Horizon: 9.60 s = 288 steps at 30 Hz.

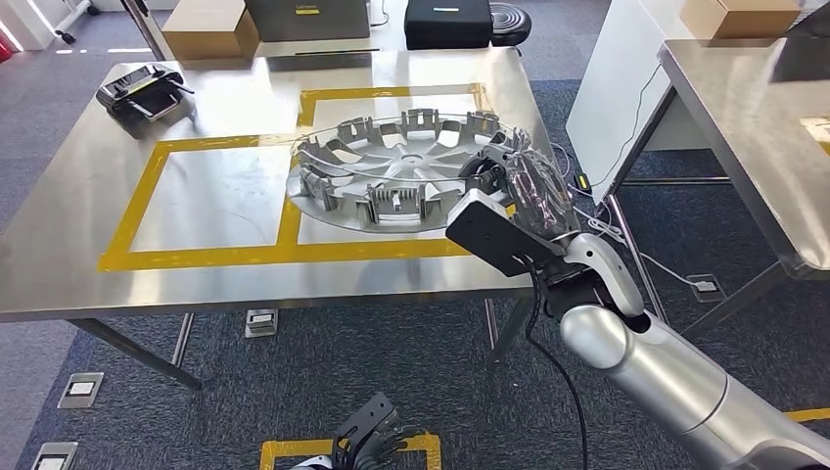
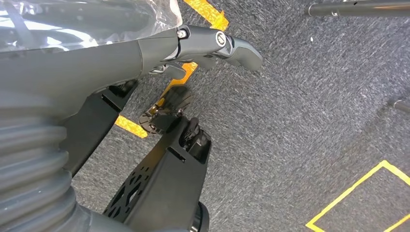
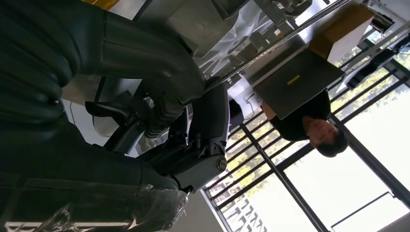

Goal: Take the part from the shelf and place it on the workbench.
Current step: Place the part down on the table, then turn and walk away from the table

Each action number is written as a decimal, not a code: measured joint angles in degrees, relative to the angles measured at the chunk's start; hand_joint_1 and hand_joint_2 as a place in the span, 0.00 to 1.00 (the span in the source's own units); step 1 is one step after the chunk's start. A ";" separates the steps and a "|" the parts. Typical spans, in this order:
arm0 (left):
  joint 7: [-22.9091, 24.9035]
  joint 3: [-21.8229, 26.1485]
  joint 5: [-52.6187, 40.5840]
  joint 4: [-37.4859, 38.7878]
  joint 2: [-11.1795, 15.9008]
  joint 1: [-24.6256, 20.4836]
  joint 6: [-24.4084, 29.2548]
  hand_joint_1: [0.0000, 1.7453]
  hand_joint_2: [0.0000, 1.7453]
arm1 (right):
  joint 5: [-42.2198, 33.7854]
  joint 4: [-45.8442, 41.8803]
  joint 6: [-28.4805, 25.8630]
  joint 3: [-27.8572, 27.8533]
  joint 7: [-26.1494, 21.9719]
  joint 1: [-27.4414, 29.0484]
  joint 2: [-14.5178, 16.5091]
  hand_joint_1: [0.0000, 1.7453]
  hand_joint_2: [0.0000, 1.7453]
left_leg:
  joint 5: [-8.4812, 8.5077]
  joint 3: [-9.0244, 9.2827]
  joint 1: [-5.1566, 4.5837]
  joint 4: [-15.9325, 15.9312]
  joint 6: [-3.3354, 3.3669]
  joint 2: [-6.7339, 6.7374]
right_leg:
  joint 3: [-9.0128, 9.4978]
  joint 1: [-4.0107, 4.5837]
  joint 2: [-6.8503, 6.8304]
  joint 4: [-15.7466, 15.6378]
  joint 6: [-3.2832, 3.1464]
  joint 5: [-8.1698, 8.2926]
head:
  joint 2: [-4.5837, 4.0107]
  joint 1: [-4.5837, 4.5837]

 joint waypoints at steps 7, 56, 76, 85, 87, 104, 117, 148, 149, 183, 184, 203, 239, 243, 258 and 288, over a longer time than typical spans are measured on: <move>0.01 -0.04 -0.30 0.00 -0.02 -0.21 -0.29 0.00 1.00 | -0.12 0.55 -0.04 0.28 -0.02 -0.66 0.05 1.00 1.00 | 0.82 0.72 0.26 -1.41 2.10 0.29 | -1.60 -0.12 -0.23 3.12 1.26 -1.68 | 0.00 0.55; -0.28 -0.32 -1.11 0.02 -0.22 -0.25 -0.62 0.00 1.00 | -0.32 2.81 0.08 2.19 0.15 -0.57 -0.71 1.00 1.00 | 0.20 7.37 0.62 -7.22 1.52 0.54 | -8.39 0.07 -0.19 9.67 0.81 -0.04 | 0.00 0.86; -0.44 -0.23 -1.14 0.09 -0.10 -0.10 -0.62 0.00 1.00 | -0.34 3.42 0.15 2.33 0.11 1.28 -0.65 1.00 1.00 | -0.25 -2.74 -1.86 7.12 2.41 1.76 | -1.42 1.86 -0.02 1.97 -2.67 -0.09 | 0.00 -0.74; -0.44 -0.22 -1.55 0.15 -0.17 -0.04 -0.69 0.00 1.00 | -0.63 3.40 -0.02 2.21 -0.01 -0.13 -0.54 1.00 1.00 | -0.19 -0.96 -2.16 1.16 1.98 1.71 | -1.35 2.29 -0.57 1.17 -2.24 0.28 | 0.02 0.49; -0.44 -0.22 -1.69 0.15 -0.19 -0.08 -0.69 0.00 1.00 | -0.62 3.40 -0.05 2.21 -0.02 -0.51 -0.45 1.00 1.00 | -0.19 -0.95 -2.16 1.16 2.06 1.70 | -1.20 2.29 -0.57 0.90 -2.06 0.41 | 0.02 0.62; -0.44 -0.21 -2.27 0.13 -0.22 -0.48 -0.87 0.00 1.00 | 0.13 4.19 0.49 2.62 -1.38 -1.65 1.98 1.00 1.00 | -0.19 -0.84 -2.16 1.04 2.41 1.71 | -1.01 2.30 -0.56 0.44 -1.72 0.60 | 0.02 0.63; 0.20 -0.20 -3.04 0.13 -0.22 -0.51 -0.87 0.00 1.00 | 3.19 7.21 0.89 4.82 -3.15 -1.68 5.42 1.00 1.00 | -0.15 -0.76 -2.10 0.91 2.40 1.71 | -1.01 2.36 -0.55 0.46 -1.74 0.60 | 0.01 0.63; -0.08 -0.22 -4.17 0.15 -1.11 -0.02 -1.17 0.00 1.00 | 7.94 17.39 0.52 9.94 -6.05 -0.78 11.05 1.00 1.00 | -0.15 -0.76 -2.10 0.90 2.40 1.72 | -1.01 2.37 -0.54 0.43 -1.74 0.60 | 0.01 0.63; -0.06 -0.22 -4.19 0.15 -1.09 0.02 -1.31 0.00 1.00 | 7.90 17.63 0.36 9.92 -5.83 -0.69 11.05 1.00 1.00 | -0.15 -0.76 -2.10 0.90 2.40 1.72 | -1.01 2.37 -0.54 0.43 -1.74 0.59 | 0.01 0.63; 0.91 -0.20 -4.04 0.15 -0.94 0.32 -0.17 0.00 1.00 | 2.02 24.43 3.04 8.15 -6.99 0.81 12.23 1.00 1.00 | -0.15 -0.69 -2.10 0.89 2.40 1.74 | -0.96 2.37 -0.52 0.44 -1.74 0.60 | 0.01 0.63; 0.98 -0.20 -4.04 0.15 -0.94 0.33 -0.17 0.00 1.00 | 2.08 24.52 3.14 8.20 -6.98 0.81 12.31 1.00 1.00 | -0.15 -0.69 -2.10 0.89 2.40 1.74 | -0.96 2.37 -0.52 0.44 -1.74 0.60 | 0.01 0.63; 0.74 -0.20 -3.95 0.15 -0.96 0.37 -0.49 0.00 1.00 | 2.43 25.68 3.24 8.48 -7.04 0.79 13.21 1.00 1.00 | -0.15 -0.67 -2.10 0.89 2.40 1.74 | -0.94 2.37 -0.52 0.44 -1.74 0.60 | 0.01 0.63; -0.81 -0.05 -2.13 0.15 -2.15 1.19 1.32 0.00 0.00 | 1.89 26.38 2.89 8.48 -7.13 0.70 13.56 0.00 0.00 | -0.15 -0.63 -2.10 0.89 2.40 1.74 | -0.91 2.37 -0.51 0.43 -1.74 0.60 | 0.01 0.63; -0.81 -0.06 -2.08 0.15 -2.15 1.19 1.36 0.00 0.00 | 1.86 26.39 2.64 8.45 -7.03 0.70 13.53 0.00 0.00 | -0.15 -0.62 -2.10 0.89 2.40 1.74 | -0.91 2.37 -0.51 0.43 -1.74 0.60 | 0.01 0.63; -0.48 -0.08 -2.04 0.15 -2.15 1.19 1.49 0.00 0.00 | 2.01 25.03 1.03 8.28 -6.18 0.70 12.43 0.00 0.00 | -0.15 -0.61 -2.11 0.89 2.40 1.75 | -0.90 2.37 -0.51 0.43 -1.74 0.60 | 0.01 0.63; -1.50 -0.11 -1.40 0.15 -2.13 1.38 1.24 0.00 1.00 | 5.28 -9.23 -3.99 1.04 -1.04 3.47 0.67 0.00 0.00 | -0.15 -0.54 -2.11 0.89 2.40 1.77 | -0.87 2.37 -0.48 0.40 -1.74 0.60 | 0.01 0.64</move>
